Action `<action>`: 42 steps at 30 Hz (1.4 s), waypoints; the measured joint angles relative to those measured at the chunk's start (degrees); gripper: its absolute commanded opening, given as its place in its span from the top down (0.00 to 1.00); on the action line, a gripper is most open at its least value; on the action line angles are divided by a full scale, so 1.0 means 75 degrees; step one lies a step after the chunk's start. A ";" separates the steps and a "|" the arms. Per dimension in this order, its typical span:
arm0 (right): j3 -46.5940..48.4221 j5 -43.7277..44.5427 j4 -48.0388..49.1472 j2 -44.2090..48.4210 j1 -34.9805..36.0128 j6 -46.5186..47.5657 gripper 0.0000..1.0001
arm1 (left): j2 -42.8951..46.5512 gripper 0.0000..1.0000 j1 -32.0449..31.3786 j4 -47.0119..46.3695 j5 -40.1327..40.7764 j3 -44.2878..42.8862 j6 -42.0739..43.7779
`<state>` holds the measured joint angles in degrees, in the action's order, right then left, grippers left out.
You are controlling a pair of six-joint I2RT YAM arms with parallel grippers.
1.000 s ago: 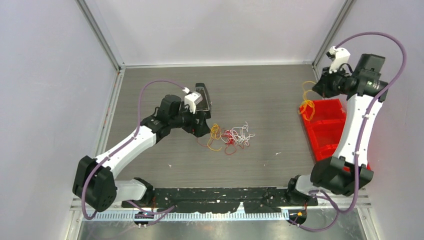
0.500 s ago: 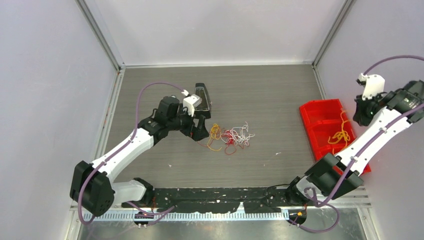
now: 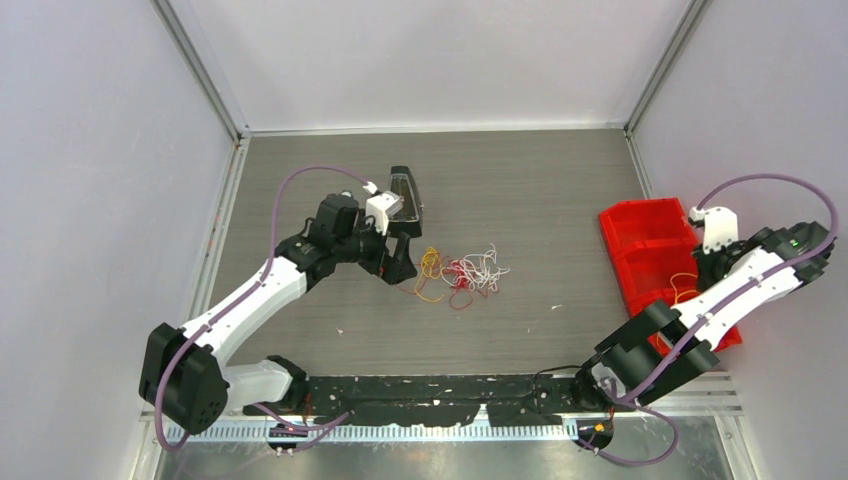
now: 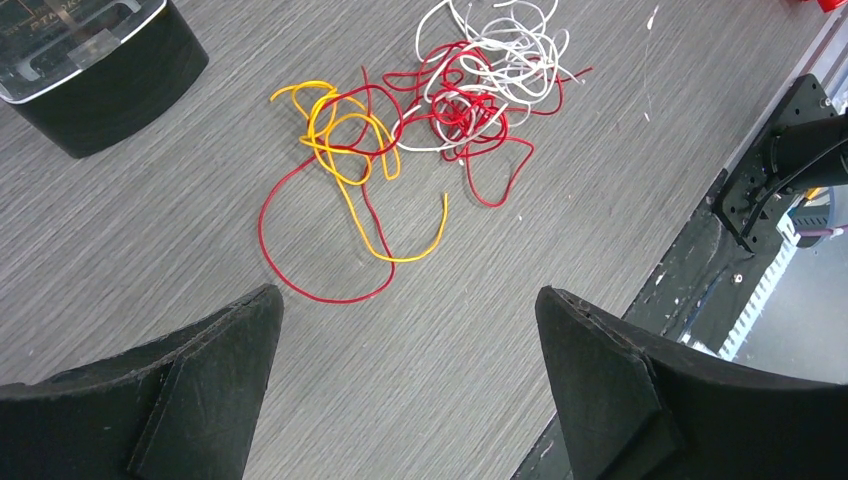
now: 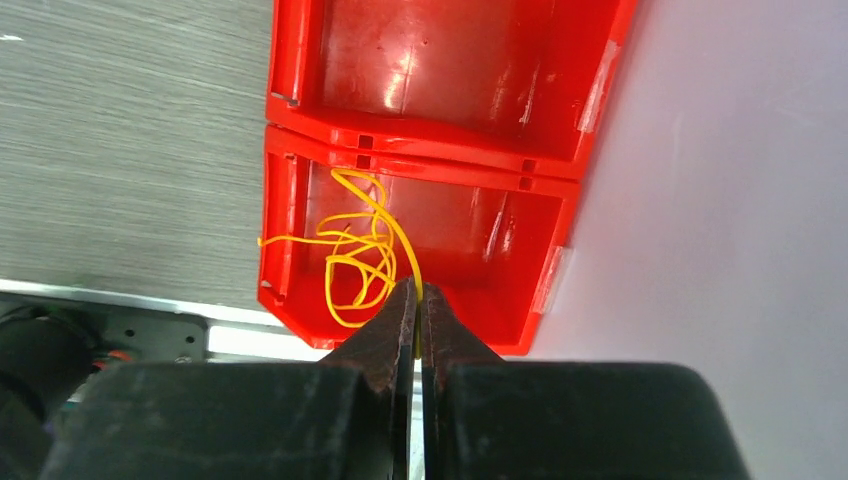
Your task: Untangle the cables
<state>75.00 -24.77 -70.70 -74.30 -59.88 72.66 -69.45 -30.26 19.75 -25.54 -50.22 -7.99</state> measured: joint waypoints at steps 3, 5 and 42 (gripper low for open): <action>-0.0714 0.0099 0.0495 0.0294 0.0003 0.0286 0.95 | 0.0000 0.00 0.0000 0.0012 0.0000 0.0000 0.0029; -0.1087 0.0256 0.0787 0.0478 0.0003 0.0493 0.94 | 0.0000 0.00 0.0000 0.0017 0.0000 0.0000 0.0073; -0.0044 -0.0781 0.0854 0.0393 0.7877 -0.4360 0.37 | -0.0076 0.22 0.0755 -0.0976 -0.1119 0.0685 -0.1247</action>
<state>74.67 -30.63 -64.29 -71.35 -0.80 39.97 -70.02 -24.60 12.43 -33.93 -45.08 -17.34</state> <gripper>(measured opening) 0.693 0.842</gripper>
